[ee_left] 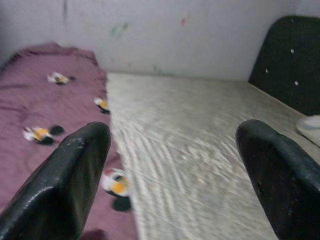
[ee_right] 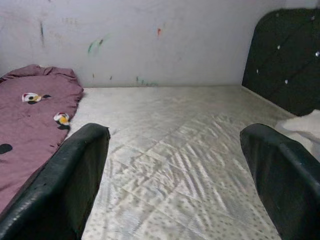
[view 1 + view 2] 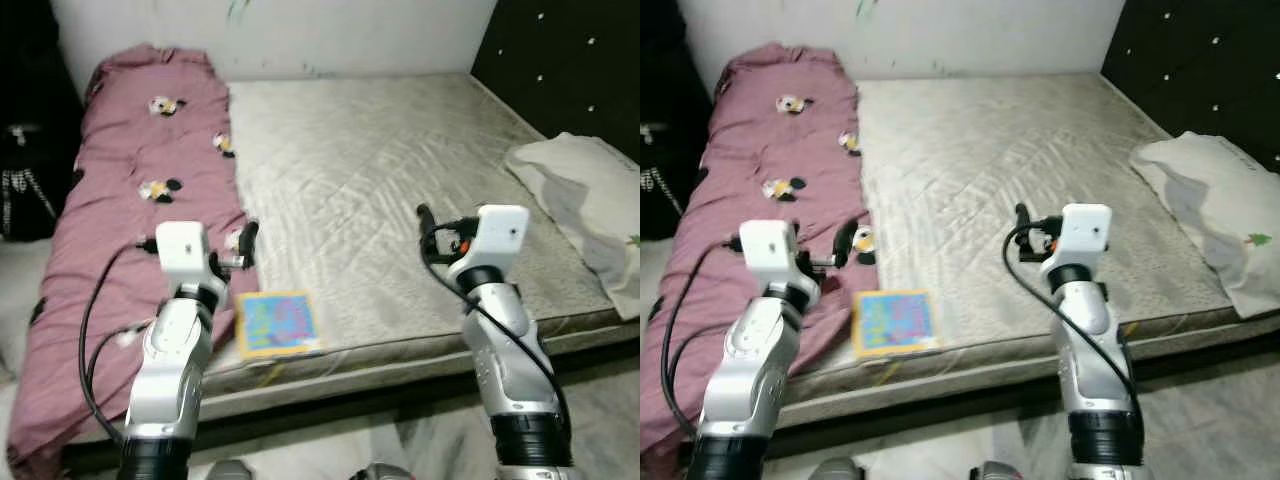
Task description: Clean up the room
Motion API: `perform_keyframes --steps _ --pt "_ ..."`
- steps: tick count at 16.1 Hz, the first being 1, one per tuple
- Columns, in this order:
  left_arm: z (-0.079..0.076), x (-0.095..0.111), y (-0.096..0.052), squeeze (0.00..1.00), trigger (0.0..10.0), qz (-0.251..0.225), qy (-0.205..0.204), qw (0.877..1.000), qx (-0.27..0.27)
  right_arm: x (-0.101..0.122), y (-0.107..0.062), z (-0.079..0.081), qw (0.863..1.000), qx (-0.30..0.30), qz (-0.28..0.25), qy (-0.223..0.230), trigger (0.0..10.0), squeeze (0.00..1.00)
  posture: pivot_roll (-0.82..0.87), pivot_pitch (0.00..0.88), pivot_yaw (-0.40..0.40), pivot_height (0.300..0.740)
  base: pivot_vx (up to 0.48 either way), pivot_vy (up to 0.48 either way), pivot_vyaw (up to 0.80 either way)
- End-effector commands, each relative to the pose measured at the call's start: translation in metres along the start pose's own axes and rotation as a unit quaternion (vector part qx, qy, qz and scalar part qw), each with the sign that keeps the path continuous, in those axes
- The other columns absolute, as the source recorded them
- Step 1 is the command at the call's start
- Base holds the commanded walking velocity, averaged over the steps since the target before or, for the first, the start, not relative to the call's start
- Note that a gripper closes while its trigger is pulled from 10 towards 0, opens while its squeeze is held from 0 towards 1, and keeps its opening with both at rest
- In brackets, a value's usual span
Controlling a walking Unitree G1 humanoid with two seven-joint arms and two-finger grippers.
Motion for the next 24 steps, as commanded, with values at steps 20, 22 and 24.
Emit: perform_keyframes --steps 20,22,24 --pt "0.007 -0.022 -0.024 0.0 10.0 0.026 0.036 0.999 0.011 -0.006 -0.024 -0.001 0.999 0.003 0.015 -0.033 10.0 0.0 -0.05 0.068 -0.075 0.74 0.0 0.0 0.0" --pt "0.008 -0.021 -0.026 0.0 10.0 0.028 0.038 0.999 0.013 -0.006 -0.027 0.003 0.999 0.007 0.017 -0.032 10.0 0.0 -0.05 0.075 -0.072 0.74 0.0 0.0 0.64" --pt "0.006 -0.021 -0.026 0.0 10.0 0.031 0.039 0.999 0.009 -0.007 -0.028 0.003 0.999 0.007 0.02 -0.032 10.0 0.0 -0.06 0.082 -0.068 0.74 0.0 0.0 0.79"
Point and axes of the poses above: a point about 5 cm out from each wrist's last joint towards the gripper, its own y axis pointing out of the wrist towards the gripper, its own x axis along the axis of the wrist's last joint, z = x × y, the point moved 3 cm from there along y, pointing out of the wrist towards the gripper, and after that the axes turned 7 degrees about -y, right-handed, at the moved point
